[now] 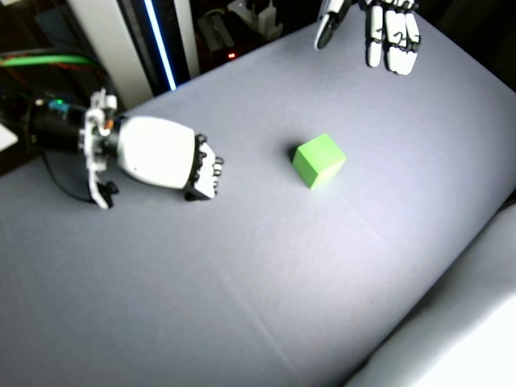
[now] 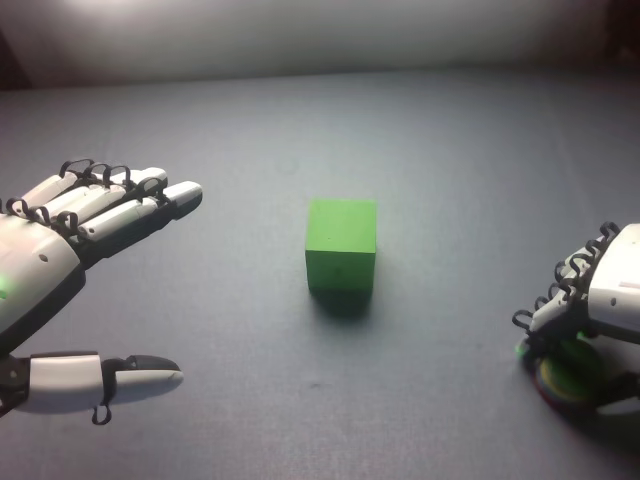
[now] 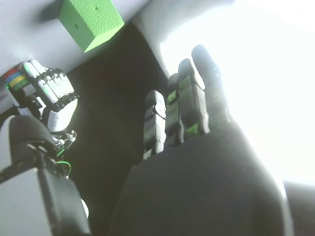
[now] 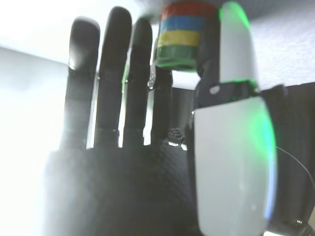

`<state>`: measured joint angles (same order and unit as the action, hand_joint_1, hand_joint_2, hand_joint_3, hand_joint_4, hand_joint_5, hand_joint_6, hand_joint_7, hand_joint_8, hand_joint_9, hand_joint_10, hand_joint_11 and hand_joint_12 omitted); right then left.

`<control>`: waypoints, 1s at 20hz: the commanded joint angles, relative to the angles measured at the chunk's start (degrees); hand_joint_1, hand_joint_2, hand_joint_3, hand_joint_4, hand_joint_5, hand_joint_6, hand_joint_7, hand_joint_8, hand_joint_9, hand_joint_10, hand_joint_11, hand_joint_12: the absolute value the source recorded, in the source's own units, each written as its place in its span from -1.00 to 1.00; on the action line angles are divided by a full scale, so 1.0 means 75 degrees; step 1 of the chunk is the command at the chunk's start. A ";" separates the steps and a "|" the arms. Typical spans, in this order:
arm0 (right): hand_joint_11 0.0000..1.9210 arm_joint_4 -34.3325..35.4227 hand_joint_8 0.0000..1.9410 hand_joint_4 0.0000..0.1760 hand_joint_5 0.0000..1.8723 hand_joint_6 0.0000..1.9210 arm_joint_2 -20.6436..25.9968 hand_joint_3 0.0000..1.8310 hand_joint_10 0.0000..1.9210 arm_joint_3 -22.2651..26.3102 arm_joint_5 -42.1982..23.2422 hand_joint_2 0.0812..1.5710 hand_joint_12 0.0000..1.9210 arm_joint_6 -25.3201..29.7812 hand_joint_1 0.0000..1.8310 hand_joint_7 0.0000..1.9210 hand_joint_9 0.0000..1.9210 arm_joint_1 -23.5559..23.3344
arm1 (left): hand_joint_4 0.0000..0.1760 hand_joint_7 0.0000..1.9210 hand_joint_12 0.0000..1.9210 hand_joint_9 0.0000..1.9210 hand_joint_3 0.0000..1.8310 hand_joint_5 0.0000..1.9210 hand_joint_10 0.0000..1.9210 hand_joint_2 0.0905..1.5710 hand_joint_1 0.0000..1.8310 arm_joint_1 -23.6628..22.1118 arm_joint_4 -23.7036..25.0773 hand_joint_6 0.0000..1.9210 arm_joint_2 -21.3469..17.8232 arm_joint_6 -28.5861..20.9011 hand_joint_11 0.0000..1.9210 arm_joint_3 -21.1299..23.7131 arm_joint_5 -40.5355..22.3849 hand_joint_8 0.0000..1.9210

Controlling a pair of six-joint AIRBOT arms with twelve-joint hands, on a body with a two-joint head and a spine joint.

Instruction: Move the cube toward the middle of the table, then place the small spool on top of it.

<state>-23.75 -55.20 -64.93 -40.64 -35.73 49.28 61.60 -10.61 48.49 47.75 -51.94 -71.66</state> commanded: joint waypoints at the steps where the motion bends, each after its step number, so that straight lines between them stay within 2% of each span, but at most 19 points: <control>1: -0.13 0.0085 -0.08 -1.00 0.13 -0.30 -0.0014 -1.00 0.09 -0.0019 -0.0476 0.32 0.66 0.0041 0.38 0.18 0.04 -0.0046 | 0.53 -0.86 -0.38 -0.83 -1.00 -0.84 -1.00 0.11 -0.30 -0.0046 -0.0014 -1.00 0.0022 -0.0026 -1.00 0.0011 -0.0954 -1.00; 2: -0.06 0.0085 -0.09 -1.00 0.29 -0.57 -0.0014 -1.00 0.35 -0.0018 -0.0476 0.28 0.79 0.0041 0.40 0.21 0.06 -0.0046 | 0.51 -0.87 -0.38 -0.83 -1.00 -0.84 -1.00 0.12 -0.29 -0.0046 -0.0018 -1.00 0.0028 -0.0026 -1.00 0.0011 -0.0954 -1.00; 3: -0.04 0.0087 -0.08 -1.00 0.30 -0.58 -0.0014 -1.00 0.44 -0.0015 -0.0489 0.28 0.85 0.0041 0.39 0.20 0.05 -0.0046 | 0.42 -0.87 -0.32 -0.81 -1.00 -0.83 -1.00 0.12 -0.28 -0.0043 -0.0024 -1.00 0.0037 -0.0026 -1.00 0.0011 -0.0953 -1.00; 5: -0.05 0.0117 -0.02 -1.00 0.28 -0.56 -0.0012 -1.00 0.43 -0.0012 -0.0594 0.29 0.81 0.0041 0.40 0.18 0.04 -0.0048 | 0.67 -0.88 -0.42 -0.84 -1.00 -0.85 -0.99 0.13 -0.31 -0.0028 -0.0045 -1.00 0.0044 -0.0026 -1.00 0.0011 -0.0953 -1.00; 6: -0.06 0.0197 -0.08 -1.00 0.24 -0.35 -0.0002 -1.00 0.52 -0.0015 -0.0725 0.29 0.89 0.0041 0.32 0.11 0.02 -0.0068 | 0.62 -0.88 -0.43 -0.84 -1.00 -0.85 -0.99 0.13 -0.29 -0.0016 -0.0060 -1.00 0.0044 -0.0026 -1.00 0.0011 -0.0954 -1.00; 7: -0.05 0.0282 0.08 -1.00 0.21 -0.27 0.0014 -1.00 0.67 -0.0027 -0.0857 0.30 0.98 0.0041 0.30 0.04 0.00 -0.0106 | 0.62 -0.87 -0.47 -0.85 -1.00 -0.85 -1.00 0.13 -0.29 -0.0011 -0.0070 -1.00 0.0045 -0.0026 -1.00 0.0010 -0.0954 -1.00; 8: -0.01 0.0358 0.26 -1.00 0.23 -0.29 0.0022 -1.00 0.81 -0.0043 -0.0958 0.29 1.00 0.0041 0.30 -0.01 -0.03 -0.0154 | 0.65 -0.88 -0.53 -0.86 -1.00 -0.84 -1.00 0.13 -0.28 -0.0006 -0.0076 -1.00 0.0050 -0.0026 -1.00 0.0010 -0.0956 -1.00; 9: 0.03 0.0410 0.18 -1.00 0.28 -0.37 0.0022 -1.00 0.72 -0.0064 -0.1035 0.27 0.99 0.0041 0.30 0.04 0.04 -0.0202 | 0.69 -0.88 -0.62 -0.89 -1.00 -0.85 -0.99 0.13 -0.27 -0.0004 -0.0078 -1.00 0.0054 -0.0026 -1.00 0.0010 -0.0957 -1.00; 10: 0.16 0.0534 0.22 -1.00 0.33 -0.46 0.0016 -1.00 0.84 -0.0109 -0.1082 0.25 1.00 0.0006 0.31 0.08 0.13 -0.0255 | 0.81 -0.88 -0.64 -0.89 -1.00 -0.85 -0.99 0.13 -0.27 -0.0003 -0.0079 -1.00 0.0074 -0.0026 -1.00 0.0007 -0.0956 -1.00; 11: 0.16 0.0563 0.22 -1.00 0.33 -0.46 0.0013 -1.00 0.84 -0.0118 -0.1086 0.25 1.00 0.0000 0.31 0.08 0.13 -0.0257 | 0.81 -0.88 -0.64 -0.89 -1.00 -0.85 -0.99 0.13 -0.27 -0.0003 -0.0079 -1.00 0.0077 -0.0026 -1.00 0.0005 -0.0956 -1.00; 12: 0.10 0.0658 0.19 -1.00 0.32 -0.66 -0.0004 -1.00 0.66 -0.0159 -0.1111 0.30 0.94 -0.0007 0.38 0.09 0.09 -0.0259 | 0.74 -0.88 -0.56 -0.87 -1.00 -0.85 -1.00 0.13 -0.27 -0.0003 -0.0081 -1.00 0.0082 -0.0026 -1.00 0.0004 -0.0956 -1.00; 13: 0.01 0.0789 0.17 -1.00 0.37 -0.78 -0.0036 -1.00 0.50 -0.0215 -0.1165 0.31 0.88 -0.0007 0.40 0.10 0.07 -0.0260 | 0.72 -0.88 -0.56 -0.87 -1.00 -0.85 -1.00 0.13 -0.26 -0.0001 -0.0086 -1.00 0.0082 -0.0026 -1.00 0.0004 -0.0955 -1.00; 15: -0.27 0.0975 0.03 -1.00 0.39 -0.80 -0.0083 -1.00 0.20 -0.0316 -0.1291 0.29 0.72 -0.0007 0.41 0.16 0.00 -0.0323 | 0.68 -0.88 -0.59 -0.88 -1.00 -0.85 -1.00 0.13 -0.27 0.0008 -0.0102 -1.00 0.0082 -0.0026 -1.00 0.0005 -0.0955 -1.00; 16: -0.31 0.1017 0.02 -1.00 0.37 -0.76 -0.0101 -1.00 0.37 -0.0353 -0.1335 0.29 0.86 -0.0007 0.41 0.16 -0.05 -0.0394 | 0.82 -0.88 -0.63 -0.89 -1.00 -0.85 -1.00 0.12 -0.28 0.0013 -0.0106 -1.00 0.0082 -0.0026 -1.00 0.0007 -0.0957 -1.00; 17: -0.10 0.1042 0.53 -1.00 0.35 -0.57 -0.0133 -1.00 0.87 -0.0401 -0.1367 0.26 0.97 -0.0007 0.33 -0.07 -0.09 -0.0498 | 0.73 -0.88 -0.57 -0.87 -1.00 -0.84 -1.00 0.13 -0.27 0.0022 -0.0111 -1.00 0.0081 -0.0027 -1.00 0.0008 -0.0961 -1.00; 18: -0.04 0.1055 0.70 -1.00 0.34 -0.49 -0.0175 -1.00 0.97 -0.0455 -0.1392 0.25 0.99 -0.0007 0.32 -0.14 -0.09 -0.0618 | 0.61 -0.88 -0.56 -0.87 -1.00 -0.84 -1.00 0.13 -0.26 0.0031 -0.0120 -1.00 0.0081 -0.0032 -1.00 0.0009 -0.0961 -1.00; 19: -0.23 0.1062 0.28 -1.00 0.33 -0.64 -0.0256 -0.99 0.55 -0.0543 -0.1406 0.30 0.87 -0.0007 0.38 0.03 -0.12 -0.0808 | 0.50 -0.87 -0.59 -0.87 -1.00 -0.82 -1.00 0.13 -0.25 0.0047 -0.0128 -1.00 0.0081 -0.0044 -1.00 0.0009 -0.0961 -1.00; 20: -0.27 0.1062 -0.10 -1.00 0.27 -0.47 -0.0338 -1.00 0.15 -0.0622 -0.1406 0.29 0.67 -0.0007 0.38 0.18 -0.04 -0.0976 | 0.45 -0.87 -0.61 -0.88 -1.00 -0.82 -1.00 0.13 -0.25 0.0070 -0.0128 -1.00 0.0081 -0.0064 -1.00 0.0010 -0.0965 -1.00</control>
<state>-17.17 -58.06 -69.69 -44.73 -35.86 42.13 62.39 -11.57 49.12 47.55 -51.94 -71.77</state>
